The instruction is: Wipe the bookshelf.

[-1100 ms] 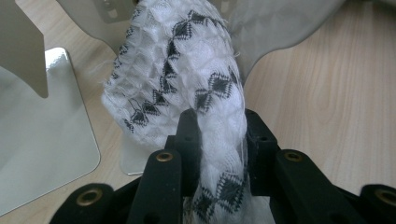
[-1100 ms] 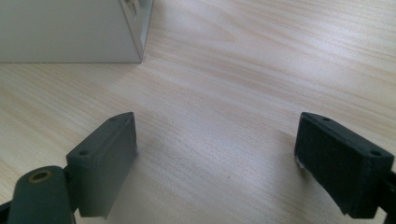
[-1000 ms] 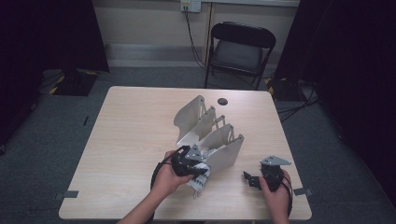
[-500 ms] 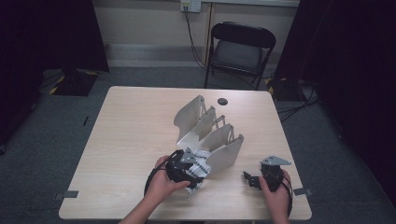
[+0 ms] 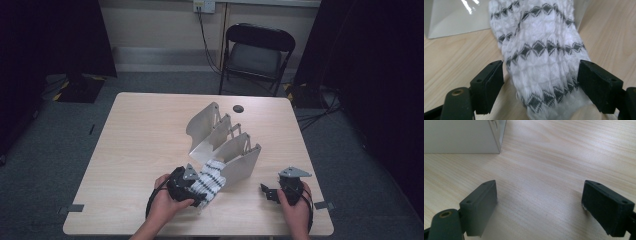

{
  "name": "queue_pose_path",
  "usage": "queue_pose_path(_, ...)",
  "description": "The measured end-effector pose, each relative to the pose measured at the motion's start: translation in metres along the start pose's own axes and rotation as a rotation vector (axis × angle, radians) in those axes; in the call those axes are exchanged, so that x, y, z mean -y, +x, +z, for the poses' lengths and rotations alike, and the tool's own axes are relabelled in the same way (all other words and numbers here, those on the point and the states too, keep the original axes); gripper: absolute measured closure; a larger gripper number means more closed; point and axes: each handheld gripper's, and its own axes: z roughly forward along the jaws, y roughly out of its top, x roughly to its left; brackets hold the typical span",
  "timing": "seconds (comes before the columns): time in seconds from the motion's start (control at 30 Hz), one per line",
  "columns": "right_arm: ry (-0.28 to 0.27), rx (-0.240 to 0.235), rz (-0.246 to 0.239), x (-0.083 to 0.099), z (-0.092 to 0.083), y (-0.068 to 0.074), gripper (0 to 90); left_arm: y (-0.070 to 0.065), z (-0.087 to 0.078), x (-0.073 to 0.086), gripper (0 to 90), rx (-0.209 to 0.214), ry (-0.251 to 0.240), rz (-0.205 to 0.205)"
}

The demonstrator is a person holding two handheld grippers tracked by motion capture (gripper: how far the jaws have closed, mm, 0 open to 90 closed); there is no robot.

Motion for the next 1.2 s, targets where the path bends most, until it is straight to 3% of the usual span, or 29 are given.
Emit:
queue_pose_path(0.33, 0.000, 0.000, 0.000, 0.000, 0.000, 0.000, 12.5, 0.029, -0.019, 0.011, 21.7, -0.059, 0.026, -0.014)
queue_pose_path(0.53, 0.001, -0.001, 0.000, 0.000, 0.000, 0.000, 12.5, 0.030, -0.020, -0.006, 20.9, -0.021, -0.027, -0.010)
queue_pose_path(0.63, 0.001, -0.001, 0.001, 0.000, 0.000, 0.000, 12.4, 0.028, -0.015, -0.018, 19.6, -0.002, -0.053, -0.004)
queue_pose_path(0.73, 0.001, -0.001, 0.000, 0.000, 0.000, 0.000, 12.4, 0.026, -0.002, -0.025, 17.4, 0.022, -0.045, -0.007)
queue_pose_path(1.1, 0.001, -0.002, 0.001, 0.000, 0.000, 0.000, 12.4, 0.018, 0.034, -0.028, 16.6, 0.053, -0.005, 0.048)
queue_pose_path(1.17, 0.001, -0.002, 0.001, 0.000, 0.000, 0.000, 12.4, 0.017, 0.035, -0.028, 18.8, 0.056, -0.020, 0.039)
queue_pose_path(1.2, 0.001, -0.002, 0.001, 0.000, 0.000, 0.000, 12.4, 0.017, 0.033, -0.028, 23.9, 0.066, -0.018, 0.060)
